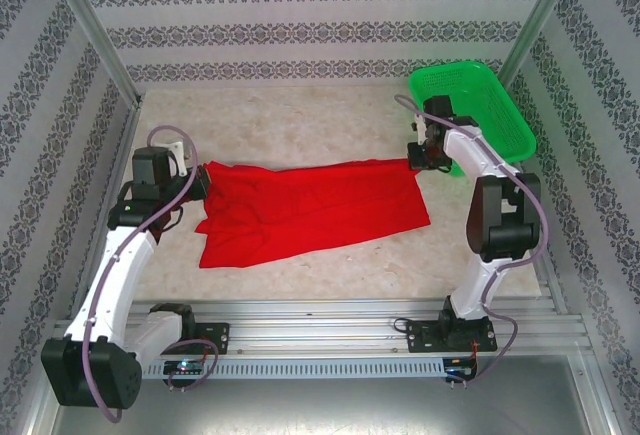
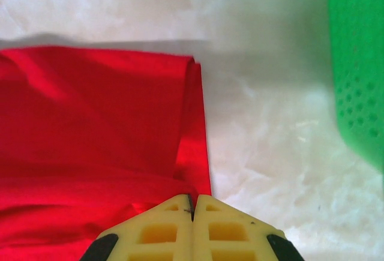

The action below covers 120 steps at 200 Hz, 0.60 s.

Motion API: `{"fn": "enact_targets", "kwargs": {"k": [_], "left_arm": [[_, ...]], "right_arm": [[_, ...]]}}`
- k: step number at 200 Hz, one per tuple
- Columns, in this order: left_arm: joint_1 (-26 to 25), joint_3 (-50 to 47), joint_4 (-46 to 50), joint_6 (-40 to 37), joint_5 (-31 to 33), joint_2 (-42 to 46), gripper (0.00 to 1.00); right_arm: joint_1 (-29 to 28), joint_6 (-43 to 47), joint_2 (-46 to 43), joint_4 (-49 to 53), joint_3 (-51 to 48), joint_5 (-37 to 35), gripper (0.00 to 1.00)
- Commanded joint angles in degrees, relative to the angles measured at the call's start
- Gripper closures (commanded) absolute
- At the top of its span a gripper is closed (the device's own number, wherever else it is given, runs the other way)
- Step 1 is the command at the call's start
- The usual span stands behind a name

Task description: Fold and stack the t-shirts

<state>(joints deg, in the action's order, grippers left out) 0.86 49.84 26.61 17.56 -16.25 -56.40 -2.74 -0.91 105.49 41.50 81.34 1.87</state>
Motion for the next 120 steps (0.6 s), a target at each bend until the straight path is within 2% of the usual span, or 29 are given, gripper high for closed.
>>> {"fn": "enact_targets", "kwargs": {"k": [1,55,120], "left_arm": [[0.63,-1.85,1.43,3.73,-0.43,3.32,1.0],[0.55,-5.99,6.46,7.32,-0.21,9.0,1.0],[-0.29,-12.63,6.02,15.48,-0.86,11.66,1.0]], "right_arm": [[0.13,-1.23,-2.96,-0.12,-3.02,-1.58,1.0],[0.24,-1.41,-3.37,-0.18,-6.96,-3.76,1.0],[-1.01,-2.17,-0.96,-1.19,-8.29,-3.93,1.0]]}}
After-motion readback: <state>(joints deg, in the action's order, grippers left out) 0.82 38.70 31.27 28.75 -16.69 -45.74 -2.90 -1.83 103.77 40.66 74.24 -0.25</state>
